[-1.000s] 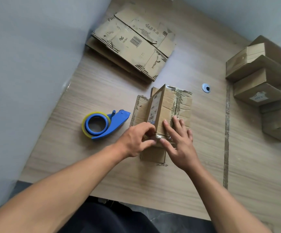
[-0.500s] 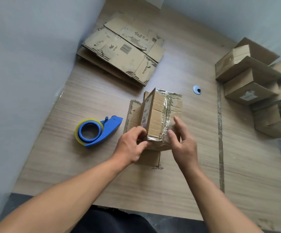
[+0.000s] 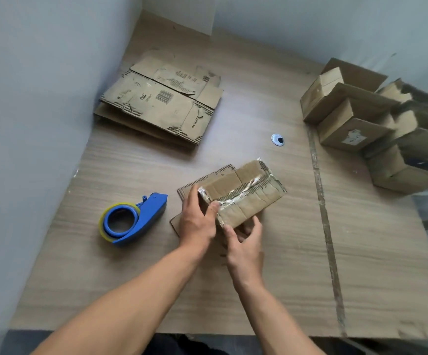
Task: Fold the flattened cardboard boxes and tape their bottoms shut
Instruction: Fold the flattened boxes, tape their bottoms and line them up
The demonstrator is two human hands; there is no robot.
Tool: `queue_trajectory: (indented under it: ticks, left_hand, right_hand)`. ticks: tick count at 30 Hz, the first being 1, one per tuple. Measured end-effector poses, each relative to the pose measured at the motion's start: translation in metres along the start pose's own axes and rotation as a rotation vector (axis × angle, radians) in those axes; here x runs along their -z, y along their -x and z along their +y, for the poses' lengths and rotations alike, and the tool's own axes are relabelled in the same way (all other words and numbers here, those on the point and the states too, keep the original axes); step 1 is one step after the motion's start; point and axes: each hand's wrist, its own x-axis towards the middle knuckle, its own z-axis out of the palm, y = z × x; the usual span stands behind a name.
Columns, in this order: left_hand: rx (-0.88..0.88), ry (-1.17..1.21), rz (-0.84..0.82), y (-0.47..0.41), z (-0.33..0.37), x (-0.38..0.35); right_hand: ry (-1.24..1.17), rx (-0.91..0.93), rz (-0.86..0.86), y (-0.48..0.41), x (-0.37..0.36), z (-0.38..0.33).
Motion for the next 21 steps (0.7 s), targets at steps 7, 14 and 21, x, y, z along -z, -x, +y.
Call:
queue_trajectory:
  ticks: [7,14,21]
  left_hand:
    - [-0.024,-0.125,-0.122,-0.026,0.003,0.017]
    - [0.035,-0.159,-0.203,-0.018,0.009,0.013]
    - [0.041,-0.189,-0.053,-0.008,0.005,-0.02]
  right_hand:
    - [0.158,0.059,0.247,-0.036,0.058,-0.026]
    - [0.529,-0.146,-0.045,-0.083,0.071,-0.034]
    - [0.534,-0.088,0.075,-0.077,0.065,-0.02]
